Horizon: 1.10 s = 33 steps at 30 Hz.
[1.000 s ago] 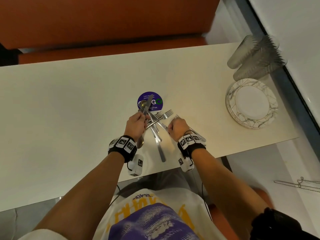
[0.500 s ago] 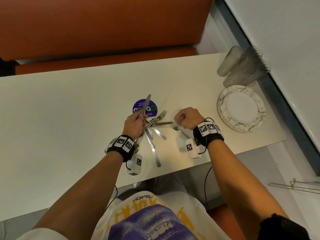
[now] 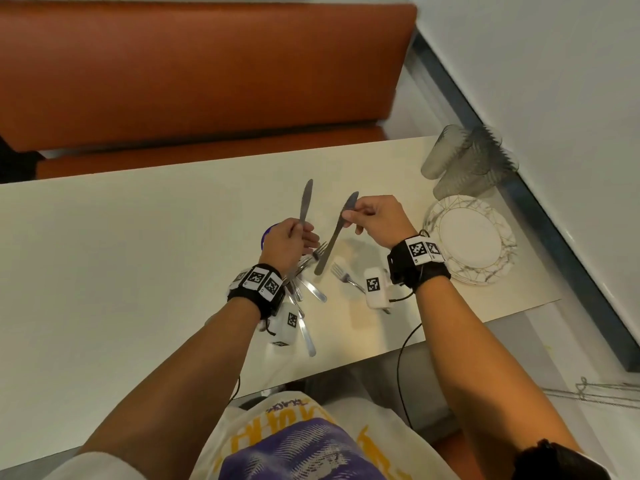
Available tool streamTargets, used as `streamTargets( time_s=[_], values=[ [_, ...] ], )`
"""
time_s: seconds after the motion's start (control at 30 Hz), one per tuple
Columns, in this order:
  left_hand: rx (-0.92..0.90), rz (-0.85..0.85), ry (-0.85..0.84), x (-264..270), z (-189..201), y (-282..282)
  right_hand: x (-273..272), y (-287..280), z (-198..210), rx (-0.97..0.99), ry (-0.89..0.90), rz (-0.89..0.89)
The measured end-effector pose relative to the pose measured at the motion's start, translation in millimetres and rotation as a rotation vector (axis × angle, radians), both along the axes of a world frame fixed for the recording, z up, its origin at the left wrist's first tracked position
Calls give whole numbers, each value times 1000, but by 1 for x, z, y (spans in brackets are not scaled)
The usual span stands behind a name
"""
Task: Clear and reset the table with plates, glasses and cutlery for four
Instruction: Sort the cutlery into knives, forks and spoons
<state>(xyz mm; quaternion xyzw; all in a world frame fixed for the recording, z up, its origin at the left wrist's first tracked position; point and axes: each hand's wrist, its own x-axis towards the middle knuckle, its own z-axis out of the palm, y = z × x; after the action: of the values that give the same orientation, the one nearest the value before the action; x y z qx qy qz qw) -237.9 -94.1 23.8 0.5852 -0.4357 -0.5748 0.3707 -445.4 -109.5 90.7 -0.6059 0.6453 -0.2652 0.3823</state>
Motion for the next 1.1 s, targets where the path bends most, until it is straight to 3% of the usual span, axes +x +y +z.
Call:
streamTargets(
  time_s=[0.2, 0.33, 0.73, 0.97, 1.1],
  values=[
    [42, -102, 105, -14, 18, 9, 27, -6, -7, -41, -67, -114],
    [4, -119, 47, -15, 26, 17, 39, -7, -11, -50, -47, -136],
    [97, -59, 248, 0, 18, 19, 55, -11, -19, -11, -156, -164],
    [130, -32, 241, 11, -1, 23, 64, -20, -21, -41, -159, -194],
    [151, 39, 203, 18, -11, 27, 73, -18, -31, 21, -165, -107]
  ],
)
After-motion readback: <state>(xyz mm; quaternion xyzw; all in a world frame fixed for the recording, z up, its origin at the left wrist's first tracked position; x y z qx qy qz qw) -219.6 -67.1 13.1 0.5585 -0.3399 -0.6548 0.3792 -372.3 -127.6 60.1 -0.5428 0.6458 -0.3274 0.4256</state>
